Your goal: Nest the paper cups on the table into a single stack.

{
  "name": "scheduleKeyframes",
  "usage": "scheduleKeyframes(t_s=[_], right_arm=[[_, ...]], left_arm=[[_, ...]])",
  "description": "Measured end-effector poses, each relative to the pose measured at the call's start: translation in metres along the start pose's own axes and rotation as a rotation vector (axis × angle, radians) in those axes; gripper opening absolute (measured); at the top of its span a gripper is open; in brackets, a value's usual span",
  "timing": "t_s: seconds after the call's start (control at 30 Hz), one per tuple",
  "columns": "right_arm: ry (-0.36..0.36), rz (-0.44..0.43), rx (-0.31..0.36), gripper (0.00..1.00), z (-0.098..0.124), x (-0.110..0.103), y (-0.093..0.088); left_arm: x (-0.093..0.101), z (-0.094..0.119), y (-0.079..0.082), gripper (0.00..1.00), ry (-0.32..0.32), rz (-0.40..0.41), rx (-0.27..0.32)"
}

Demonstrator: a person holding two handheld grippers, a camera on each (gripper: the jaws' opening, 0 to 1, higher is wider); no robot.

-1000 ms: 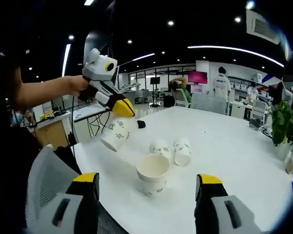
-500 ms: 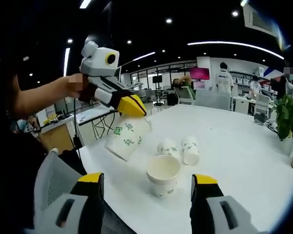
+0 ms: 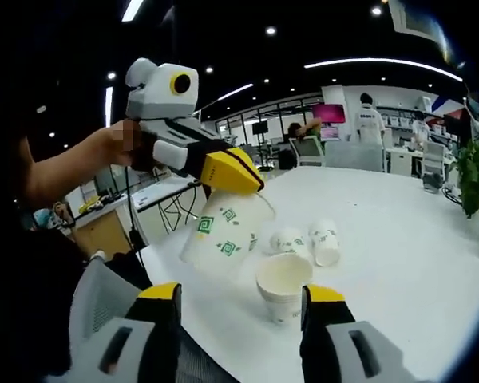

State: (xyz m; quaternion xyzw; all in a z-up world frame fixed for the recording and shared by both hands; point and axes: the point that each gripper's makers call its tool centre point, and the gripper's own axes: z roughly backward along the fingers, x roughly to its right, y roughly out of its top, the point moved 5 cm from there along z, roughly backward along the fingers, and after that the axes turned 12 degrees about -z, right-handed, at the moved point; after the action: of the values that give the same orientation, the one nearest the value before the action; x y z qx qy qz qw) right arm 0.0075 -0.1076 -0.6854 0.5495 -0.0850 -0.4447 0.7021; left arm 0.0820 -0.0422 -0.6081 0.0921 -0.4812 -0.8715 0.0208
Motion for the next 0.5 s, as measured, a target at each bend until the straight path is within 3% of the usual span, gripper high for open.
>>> scheduleKeyframes(t_s=[0.5], right_arm=[[0.053, -0.05, 0.008, 0.53, -0.006, -0.009, 0.006]], left_arm=[[0.016, -0.005, 0.016, 0.0, -0.027, -0.03, 0.037]])
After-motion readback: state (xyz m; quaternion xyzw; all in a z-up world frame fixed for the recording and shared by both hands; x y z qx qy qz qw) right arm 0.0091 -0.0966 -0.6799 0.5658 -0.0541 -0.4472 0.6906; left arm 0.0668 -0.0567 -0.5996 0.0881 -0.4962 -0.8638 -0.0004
